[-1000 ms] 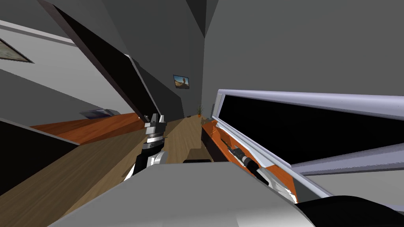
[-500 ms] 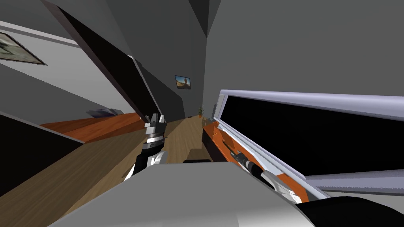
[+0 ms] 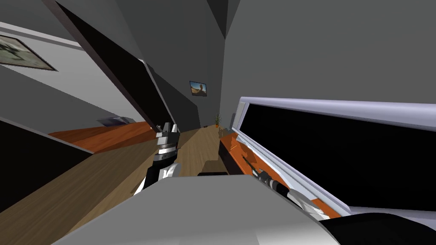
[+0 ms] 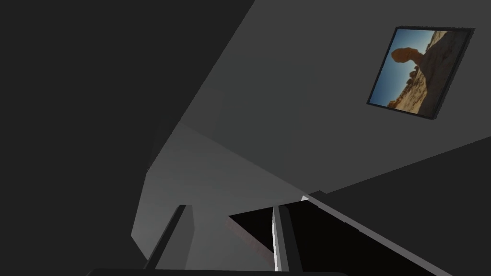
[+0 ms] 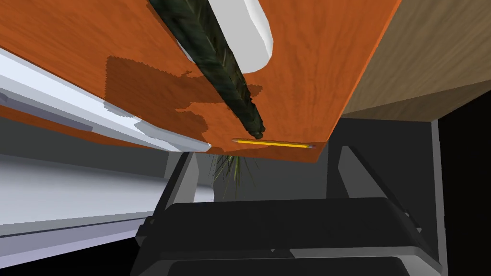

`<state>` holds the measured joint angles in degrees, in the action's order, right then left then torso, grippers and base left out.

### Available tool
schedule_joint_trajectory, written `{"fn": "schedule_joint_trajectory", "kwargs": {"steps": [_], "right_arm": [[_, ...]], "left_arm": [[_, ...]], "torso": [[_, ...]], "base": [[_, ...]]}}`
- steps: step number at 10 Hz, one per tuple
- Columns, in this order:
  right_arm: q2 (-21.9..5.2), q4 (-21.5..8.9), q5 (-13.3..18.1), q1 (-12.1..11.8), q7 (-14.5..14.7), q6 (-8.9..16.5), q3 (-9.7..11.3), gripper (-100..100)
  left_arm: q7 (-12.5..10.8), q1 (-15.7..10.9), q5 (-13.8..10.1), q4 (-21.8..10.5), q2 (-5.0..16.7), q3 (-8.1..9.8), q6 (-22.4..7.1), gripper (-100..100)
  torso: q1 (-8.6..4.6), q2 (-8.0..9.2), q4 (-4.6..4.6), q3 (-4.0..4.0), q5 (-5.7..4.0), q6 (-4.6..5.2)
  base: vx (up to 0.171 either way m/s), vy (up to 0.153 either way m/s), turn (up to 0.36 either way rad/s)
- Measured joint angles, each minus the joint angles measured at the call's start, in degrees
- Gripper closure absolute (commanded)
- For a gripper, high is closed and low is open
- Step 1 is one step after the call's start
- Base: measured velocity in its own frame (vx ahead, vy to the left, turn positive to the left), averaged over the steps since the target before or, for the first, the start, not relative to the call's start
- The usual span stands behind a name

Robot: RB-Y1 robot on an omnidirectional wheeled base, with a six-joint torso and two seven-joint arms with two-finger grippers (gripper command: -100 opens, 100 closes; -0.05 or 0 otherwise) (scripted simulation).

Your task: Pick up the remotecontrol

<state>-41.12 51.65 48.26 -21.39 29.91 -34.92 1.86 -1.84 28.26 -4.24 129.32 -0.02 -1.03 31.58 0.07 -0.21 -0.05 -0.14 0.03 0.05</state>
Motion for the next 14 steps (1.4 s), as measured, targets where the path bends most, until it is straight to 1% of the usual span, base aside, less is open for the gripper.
{"fn": "schedule_joint_trajectory", "kwargs": {"steps": [1,2,3,4,5,6,7,8,9,10,11,12,13,14], "right_arm": [[-0.09,-1.15,0.15,0.3,0.22,-0.2,0.16,-100],[-0.96,-2.08,0.92,0.23,0.1,-0.27,1.08,-100],[-1.24,-3.91,1.26,0.56,0.45,-0.69,1.4,-100],[-1.74,-5.38,2.18,1.06,0.64,-0.82,2.55,-100],[-2.17,-6.17,2.75,1.11,0.35,-0.6,3.31,-100],[-2.15,-7.68,2.79,1.63,0.67,-0.95,3.32,-100],[-2.52,-9.73,3.35,2.02,1.23,-1.51,4.0,-100],[-2.93,-12.47,4.29,2.87,1.83,-2.11,5.24,-100],[-3.42,-14.04,5.24,2.69,2.03,-2.24,6.59,-100],[-3.72,-15.51,5.61,2.8,2.22,-2.47,7.13,-100],[-3.96,-17.97,6.1,3.49,2.69,-3.08,7.88,-100],[-4.09,-21.09,6.64,4.47,3.49,-3.96,8.77,-100],[-4.79,-20.94,7.55,4.07,2.59,-3.79,10.3,-100],[-4.84,-21.84,8.08,4.05,2.24,-3.68,11.25,-100]], "left_arm": [[0.0,0.0,0.0,0.0,0.0,0.0,0.0,0],[0.0,-0.01,0.0,0.0,0.0,0.0,0.0,0],[0.0,0.0,0.0,0.0,0.0,0.0,0.0,0],[0.0,0.0,0.0,0.0,0.0,0.0,0.0,0],[0.0,0.0,0.0,0.0,0.0,0.0,0.0,0],[0.0,0.0,0.0,0.0,0.0,0.0,0.0,0],[0.0,0.0,0.0,0.0,0.0,0.0,0.0,0],[0.0,0.0,0.0,0.0,0.0,0.0,0.0,0],[0.0,0.0,0.0,0.0,0.0,0.0,0.0,0],[0.0,0.0,0.0,0.0,0.0,0.0,0.0,0],[0.0,0.0,0.0,0.0,0.0,0.0,0.0,0],[0.0,0.0,0.0,0.0,0.0,0.0,0.0,0],[0.0,0.0,0.0,0.0,0.0,0.0,0.0,0],[0.0,0.0,0.0,0.0,0.0,0.0,0.0,0]], "torso": [[0.03,0.14,0.03,0.08,0.01,0.01],[0.04,0.14,0.04,0.09,0.02,0.0],[0.01,0.12,0.03,0.07,0.01,0.0],[-0.01,0.06,0.02,0.04,0.0,-0.01],[-0.01,0.06,0.02,0.04,0.0,0.0],[0.02,0.16,0.03,0.09,0.01,0.0],[0.02,0.13,0.03,0.08,0.01,0.0],[0.0,0.01,0.01,0.01,0.0,-0.01],[-0.03,-0.05,-0.01,-0.03,0.0,0.01],[-0.01,0.0,0.0,0.0,0.0,0.0],[0.0,0.04,0.01,0.02,0.01,0.0],[-0.07,0.02,0.01,0.01,-0.01,0.0],[-0.09,0.03,0.01,0.02,-0.01,0.0],[-0.09,0.07,0.02,0.04,-0.02,0.0]], "base": [[0.043,0.008,0.041],[0.056,-0.001,0.024],[0.073,-0.008,0.036],[0.068,-0.007,0.022],[0.033,0.002,-0.002],[0.052,0.002,0.031],[0.093,-0.005,0.043],[0.107,-0.012,0.037],[0.081,-0.006,0.01],[0.07,-0.004,0.017],[0.08,-0.025,0.018],[0.077,-0.033,0.024],[0.064,-0.03,0.022],[0.069,-0.052,0.022]]}}
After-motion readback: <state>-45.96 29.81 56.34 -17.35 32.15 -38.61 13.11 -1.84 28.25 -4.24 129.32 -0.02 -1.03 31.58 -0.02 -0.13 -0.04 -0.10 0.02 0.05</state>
